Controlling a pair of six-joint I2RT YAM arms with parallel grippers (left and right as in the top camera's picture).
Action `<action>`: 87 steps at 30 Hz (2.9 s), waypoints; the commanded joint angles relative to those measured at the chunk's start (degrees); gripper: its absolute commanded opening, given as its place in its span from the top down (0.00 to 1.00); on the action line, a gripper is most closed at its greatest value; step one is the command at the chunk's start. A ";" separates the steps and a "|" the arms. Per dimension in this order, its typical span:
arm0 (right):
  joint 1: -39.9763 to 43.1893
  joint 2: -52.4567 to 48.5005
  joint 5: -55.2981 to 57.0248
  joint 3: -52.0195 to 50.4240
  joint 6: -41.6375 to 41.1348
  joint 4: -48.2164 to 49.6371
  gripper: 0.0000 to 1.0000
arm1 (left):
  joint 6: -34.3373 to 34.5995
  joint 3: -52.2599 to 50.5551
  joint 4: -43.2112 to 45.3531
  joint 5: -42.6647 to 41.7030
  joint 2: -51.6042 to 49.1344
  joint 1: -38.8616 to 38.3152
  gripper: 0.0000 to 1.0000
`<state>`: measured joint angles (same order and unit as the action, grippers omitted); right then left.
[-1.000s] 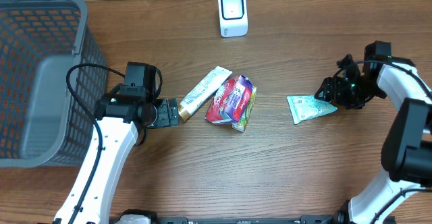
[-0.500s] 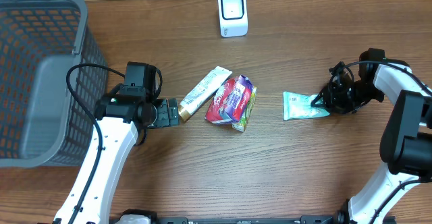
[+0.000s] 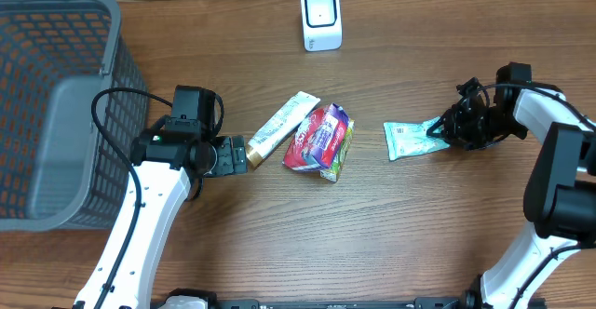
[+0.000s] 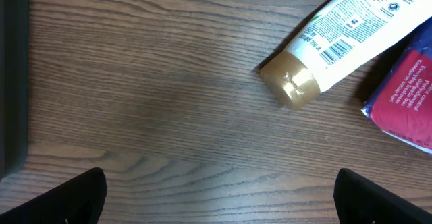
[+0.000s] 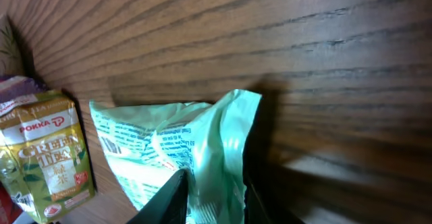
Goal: Scan the item barcode
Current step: 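Lift the mint-green packet and carry it toward the scanner, then hold the packet's barcode in front of the white scanner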
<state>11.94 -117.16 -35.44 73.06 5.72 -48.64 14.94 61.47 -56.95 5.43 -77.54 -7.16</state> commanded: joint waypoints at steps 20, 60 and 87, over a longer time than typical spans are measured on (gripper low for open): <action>-0.90 8.70 -7.67 22.14 -0.22 -19.47 0.96 | 0.94 -0.26 0.22 0.52 -0.46 -0.37 0.00; -44.46 15.06 84.74 39.47 7.02 22.73 0.96 | 0.94 -0.26 0.22 0.52 -0.46 -0.37 0.00; -41.27 -15.76 64.26 39.45 68.04 58.27 0.96 | 0.94 -0.26 0.22 0.52 -0.46 -0.37 0.01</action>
<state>-30.37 -131.61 32.34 111.61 72.07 8.64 14.94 61.45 -56.95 5.43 -77.56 -7.16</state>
